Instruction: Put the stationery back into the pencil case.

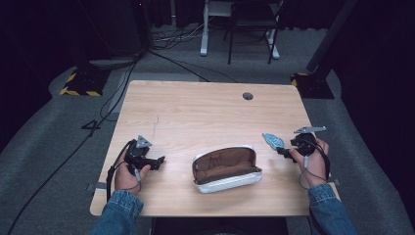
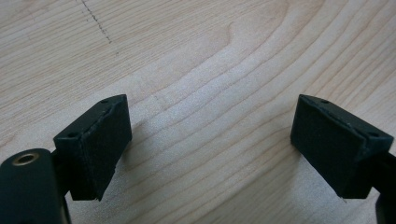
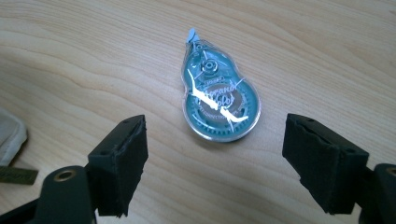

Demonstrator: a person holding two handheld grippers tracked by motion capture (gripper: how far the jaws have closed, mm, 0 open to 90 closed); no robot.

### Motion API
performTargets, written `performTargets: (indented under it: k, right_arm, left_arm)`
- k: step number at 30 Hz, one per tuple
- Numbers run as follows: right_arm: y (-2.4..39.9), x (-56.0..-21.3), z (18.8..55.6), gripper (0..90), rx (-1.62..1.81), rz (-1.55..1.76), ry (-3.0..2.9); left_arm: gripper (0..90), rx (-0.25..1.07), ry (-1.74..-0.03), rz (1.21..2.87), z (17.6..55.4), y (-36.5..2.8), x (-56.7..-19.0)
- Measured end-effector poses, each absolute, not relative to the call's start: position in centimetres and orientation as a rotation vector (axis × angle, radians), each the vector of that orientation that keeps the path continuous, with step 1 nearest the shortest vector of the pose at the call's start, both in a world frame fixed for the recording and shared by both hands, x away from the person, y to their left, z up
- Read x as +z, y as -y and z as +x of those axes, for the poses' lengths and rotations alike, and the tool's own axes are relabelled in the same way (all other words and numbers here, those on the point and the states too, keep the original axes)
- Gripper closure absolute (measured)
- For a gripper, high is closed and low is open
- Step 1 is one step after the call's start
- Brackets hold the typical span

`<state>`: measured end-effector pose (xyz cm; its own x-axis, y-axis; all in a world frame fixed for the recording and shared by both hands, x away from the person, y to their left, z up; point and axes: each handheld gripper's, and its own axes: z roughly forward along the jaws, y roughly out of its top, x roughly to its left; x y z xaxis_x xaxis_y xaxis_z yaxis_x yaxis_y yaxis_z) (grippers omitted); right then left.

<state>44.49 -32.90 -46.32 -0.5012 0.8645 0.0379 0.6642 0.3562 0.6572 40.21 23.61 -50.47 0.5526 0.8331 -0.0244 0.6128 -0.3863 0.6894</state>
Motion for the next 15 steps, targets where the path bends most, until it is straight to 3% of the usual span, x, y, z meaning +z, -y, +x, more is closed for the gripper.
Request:
performTargets:
  k: [15]
  right_arm:
    - [31.8, -48.0, 47.1, 20.2, 0.865, 1.327, -2.330]
  left_arm:
    - [12.6, 0.436, -1.167, 2.127, 40.2, -23.6, -50.5]
